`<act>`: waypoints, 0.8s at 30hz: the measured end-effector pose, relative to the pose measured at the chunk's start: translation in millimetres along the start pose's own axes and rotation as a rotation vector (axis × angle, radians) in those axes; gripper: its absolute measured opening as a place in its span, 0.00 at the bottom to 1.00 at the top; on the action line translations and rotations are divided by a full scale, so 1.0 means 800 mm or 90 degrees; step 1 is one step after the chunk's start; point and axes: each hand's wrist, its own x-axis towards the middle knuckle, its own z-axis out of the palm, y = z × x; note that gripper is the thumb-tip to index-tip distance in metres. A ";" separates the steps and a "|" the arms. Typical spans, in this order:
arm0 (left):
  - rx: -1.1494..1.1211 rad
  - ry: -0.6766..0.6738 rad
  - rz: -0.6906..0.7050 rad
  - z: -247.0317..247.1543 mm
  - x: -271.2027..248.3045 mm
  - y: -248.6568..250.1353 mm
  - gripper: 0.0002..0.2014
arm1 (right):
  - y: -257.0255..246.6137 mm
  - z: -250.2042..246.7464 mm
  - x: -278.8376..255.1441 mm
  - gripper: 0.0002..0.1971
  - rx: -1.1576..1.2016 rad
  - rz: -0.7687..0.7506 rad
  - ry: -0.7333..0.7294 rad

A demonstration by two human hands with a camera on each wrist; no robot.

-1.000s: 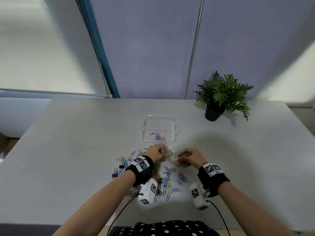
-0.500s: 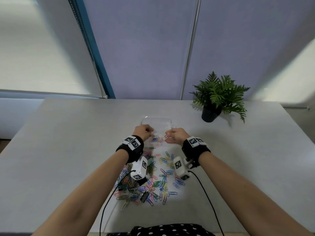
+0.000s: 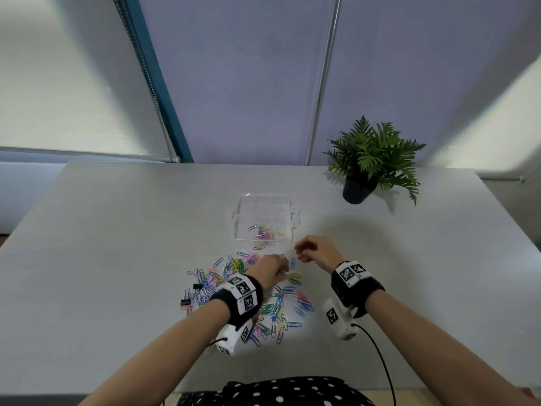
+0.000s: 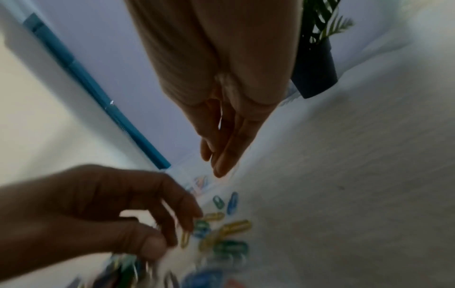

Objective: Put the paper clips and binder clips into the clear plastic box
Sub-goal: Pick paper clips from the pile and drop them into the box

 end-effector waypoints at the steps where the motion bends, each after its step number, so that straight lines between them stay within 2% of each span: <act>1: 0.019 0.001 -0.007 0.008 -0.002 0.006 0.16 | 0.004 0.002 -0.007 0.12 -0.075 -0.008 -0.032; 3: 0.061 -0.006 -0.023 0.020 -0.007 0.015 0.27 | 0.013 0.010 -0.020 0.13 -0.295 -0.026 -0.114; 6: 0.127 -0.019 -0.036 0.030 -0.008 0.020 0.36 | 0.025 0.026 -0.038 0.28 -0.540 -0.045 -0.173; 8: 0.134 -0.021 -0.042 0.033 -0.007 0.018 0.35 | 0.029 0.034 -0.048 0.29 -0.613 -0.070 -0.165; 10: 0.139 -0.028 -0.034 0.035 -0.005 0.014 0.26 | 0.033 0.039 -0.052 0.29 -0.630 -0.089 -0.165; 12: 0.145 -0.034 -0.022 0.035 -0.005 0.010 0.14 | 0.035 0.041 -0.053 0.23 -0.606 -0.080 -0.158; 14: 0.134 -0.032 -0.014 0.034 -0.005 0.006 0.08 | 0.035 0.040 -0.053 0.15 -0.559 -0.063 -0.143; 19: -0.010 0.029 -0.001 0.022 -0.006 -0.005 0.05 | 0.040 0.032 -0.050 0.06 -0.349 -0.043 -0.055; 22: -0.152 0.061 -0.023 0.012 -0.006 -0.016 0.04 | 0.039 0.025 -0.047 0.05 -0.219 -0.024 -0.018; 24: -0.237 0.077 -0.048 0.004 -0.007 -0.023 0.02 | 0.038 0.020 -0.047 0.08 -0.117 -0.002 0.001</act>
